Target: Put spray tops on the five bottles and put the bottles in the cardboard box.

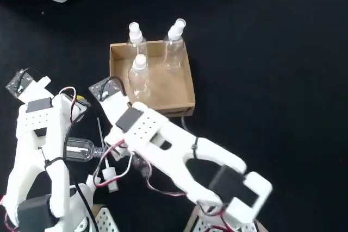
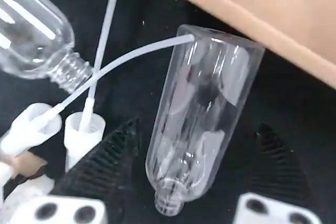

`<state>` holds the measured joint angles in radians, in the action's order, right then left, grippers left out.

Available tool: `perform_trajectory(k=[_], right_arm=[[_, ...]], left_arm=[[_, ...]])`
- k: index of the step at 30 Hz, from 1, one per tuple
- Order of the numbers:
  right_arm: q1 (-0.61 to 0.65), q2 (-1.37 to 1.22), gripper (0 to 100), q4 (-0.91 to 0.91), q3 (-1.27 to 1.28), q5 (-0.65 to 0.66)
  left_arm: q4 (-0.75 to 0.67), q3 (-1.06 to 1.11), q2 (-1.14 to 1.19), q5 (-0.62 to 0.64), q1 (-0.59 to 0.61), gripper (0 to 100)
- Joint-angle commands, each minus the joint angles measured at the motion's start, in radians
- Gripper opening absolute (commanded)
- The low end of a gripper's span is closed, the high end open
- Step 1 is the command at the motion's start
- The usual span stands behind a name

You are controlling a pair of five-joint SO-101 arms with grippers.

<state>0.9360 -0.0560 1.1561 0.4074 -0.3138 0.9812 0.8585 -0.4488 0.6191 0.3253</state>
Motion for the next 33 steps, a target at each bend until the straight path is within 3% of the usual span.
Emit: perform_trajectory(k=[1,5,20,28,33], right_arm=[[0.009,-0.025,28.3,-0.021,-0.079,-0.014],[-0.002,-0.056,27.6,-0.021,-0.081,-0.014],[-0.044,-0.053,4.1,-0.014,-0.085,-0.006],[-0.044,-0.045,2.9,0.032,-0.090,-0.006],[-0.046,0.041,2.9,0.161,-0.124,-0.012]], left_arm=[[-0.014,-0.012,-0.009,0.005,0.010,27],[-0.012,-0.012,-0.009,0.005,0.010,27],[-0.017,-0.010,0.000,0.005,0.010,27],[-0.017,-0.010,0.000,0.005,0.012,27],[-0.017,-0.010,0.000,0.005,0.012,27]])
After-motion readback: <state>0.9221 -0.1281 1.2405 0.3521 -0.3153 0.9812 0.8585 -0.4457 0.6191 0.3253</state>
